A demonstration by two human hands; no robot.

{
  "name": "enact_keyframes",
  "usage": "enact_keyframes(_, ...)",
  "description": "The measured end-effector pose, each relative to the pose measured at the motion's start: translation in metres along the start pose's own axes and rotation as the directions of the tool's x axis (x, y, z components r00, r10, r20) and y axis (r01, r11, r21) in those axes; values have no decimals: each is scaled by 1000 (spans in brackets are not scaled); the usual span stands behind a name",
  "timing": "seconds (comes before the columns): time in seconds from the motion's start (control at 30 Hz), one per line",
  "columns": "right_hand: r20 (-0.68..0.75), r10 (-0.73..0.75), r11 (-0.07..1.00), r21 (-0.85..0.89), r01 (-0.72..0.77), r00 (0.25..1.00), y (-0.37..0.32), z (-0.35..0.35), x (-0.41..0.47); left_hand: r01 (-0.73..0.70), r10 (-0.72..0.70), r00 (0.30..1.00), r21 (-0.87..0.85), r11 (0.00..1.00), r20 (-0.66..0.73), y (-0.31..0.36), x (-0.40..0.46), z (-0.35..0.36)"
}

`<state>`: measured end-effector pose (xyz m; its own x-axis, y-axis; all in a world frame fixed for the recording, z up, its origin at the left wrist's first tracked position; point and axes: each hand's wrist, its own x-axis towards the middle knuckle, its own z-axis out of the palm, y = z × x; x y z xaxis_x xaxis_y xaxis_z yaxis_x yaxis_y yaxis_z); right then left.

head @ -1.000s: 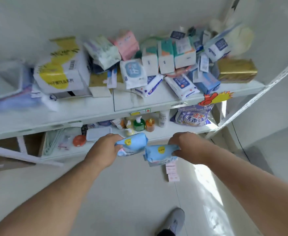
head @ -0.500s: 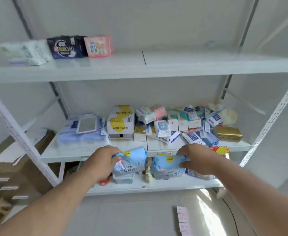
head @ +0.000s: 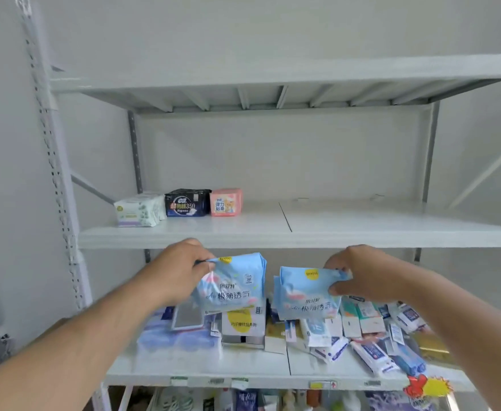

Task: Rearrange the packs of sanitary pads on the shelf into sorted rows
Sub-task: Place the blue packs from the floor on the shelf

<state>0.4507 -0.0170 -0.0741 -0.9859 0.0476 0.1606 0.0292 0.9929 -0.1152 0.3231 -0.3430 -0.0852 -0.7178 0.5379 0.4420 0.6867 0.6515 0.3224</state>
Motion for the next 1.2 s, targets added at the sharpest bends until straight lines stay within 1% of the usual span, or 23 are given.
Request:
enact_keyframes(0.13, -67, -34, 999, -34, 31, 997, 0, -39, 29, 30, -26, 996, 45, 999, -84, 5, 45, -31)
enact_keyframes(0.23, -100, -39, 997, -70, 32, 994, 11, -60, 57, 64, -56, 991, 64, 996, -121, 7, 83, -44)
enact_keyframes(0.3, -124, -41, 998, -58, 34, 991, 22, -70, 79, 89, -79, 987, 62, 994, -143, 9, 109, -47)
enact_keyframes(0.47, -133, -56, 998, -47, 50, 990, 51, -78, 131, 116, -102, 982, 81, 990, -161, 12, 173, -38)
enact_keyframes(0.7, -133, -61, 998, -21, 58, 989, 84, -79, 191, 155, -136, 979, 127, 980, -152, -3, 252, -14)
enact_keyframes(0.87, -126, -36, 998, -49, 30, 991, 95, -78, 229, 130, -112, 988, 183, 974, -109, -14, 304, 3)
enact_keyframes(1.0, -122, -22, 1000, -17, 20, 992, 106, -73, 261, 88, -67, 991, 200, 976, -112, -26, 352, 16)
enact_keyframes(1.2, -129, 15, 999, -28, -19, 992, 113, -70, 311, 49, -30, 994, 181, 982, -107, -56, 417, 37)
